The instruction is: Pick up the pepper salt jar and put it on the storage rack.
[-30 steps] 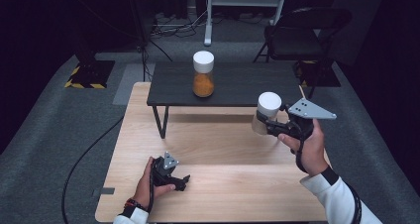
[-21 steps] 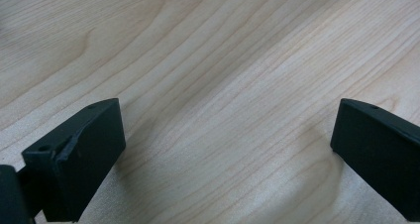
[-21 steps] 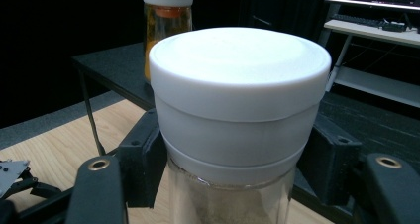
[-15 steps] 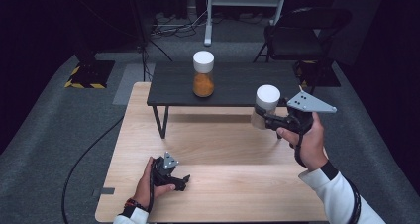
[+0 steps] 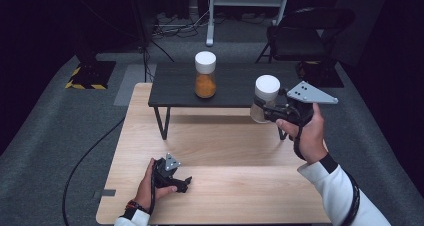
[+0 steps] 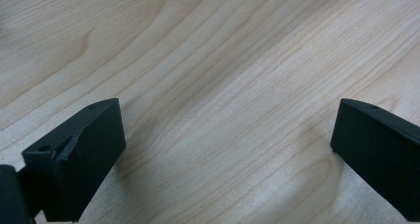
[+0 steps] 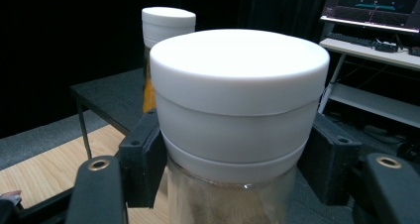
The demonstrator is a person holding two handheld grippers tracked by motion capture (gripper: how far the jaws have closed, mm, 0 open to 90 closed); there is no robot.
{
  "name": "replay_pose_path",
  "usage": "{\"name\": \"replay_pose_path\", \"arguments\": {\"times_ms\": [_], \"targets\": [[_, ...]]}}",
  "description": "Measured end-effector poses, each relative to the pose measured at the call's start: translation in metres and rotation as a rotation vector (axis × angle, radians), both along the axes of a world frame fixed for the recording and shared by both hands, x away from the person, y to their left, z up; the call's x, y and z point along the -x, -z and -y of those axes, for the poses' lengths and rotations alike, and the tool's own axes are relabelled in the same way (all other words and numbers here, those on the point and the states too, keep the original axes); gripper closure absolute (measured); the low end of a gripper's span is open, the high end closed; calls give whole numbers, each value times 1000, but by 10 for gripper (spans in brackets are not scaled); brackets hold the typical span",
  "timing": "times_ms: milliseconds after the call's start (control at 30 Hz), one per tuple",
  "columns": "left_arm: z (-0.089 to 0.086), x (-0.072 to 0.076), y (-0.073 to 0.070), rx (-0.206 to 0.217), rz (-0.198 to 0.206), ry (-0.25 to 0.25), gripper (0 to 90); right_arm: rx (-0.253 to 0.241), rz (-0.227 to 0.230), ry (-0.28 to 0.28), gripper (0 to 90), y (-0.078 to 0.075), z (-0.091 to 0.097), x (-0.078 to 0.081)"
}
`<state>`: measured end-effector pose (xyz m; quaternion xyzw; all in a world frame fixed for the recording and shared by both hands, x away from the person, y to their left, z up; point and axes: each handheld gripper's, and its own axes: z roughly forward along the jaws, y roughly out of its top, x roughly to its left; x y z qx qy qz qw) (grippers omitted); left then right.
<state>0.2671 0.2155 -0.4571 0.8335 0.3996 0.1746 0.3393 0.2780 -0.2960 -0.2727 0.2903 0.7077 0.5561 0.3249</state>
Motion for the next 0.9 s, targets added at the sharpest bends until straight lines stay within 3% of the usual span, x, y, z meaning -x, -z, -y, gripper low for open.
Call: {"name": "replay_pose_path", "arguments": {"times_ms": [900], "targets": [[0,1,0,-2,0,3,6,-31,24,37,346,-5,-14,-24]]}}
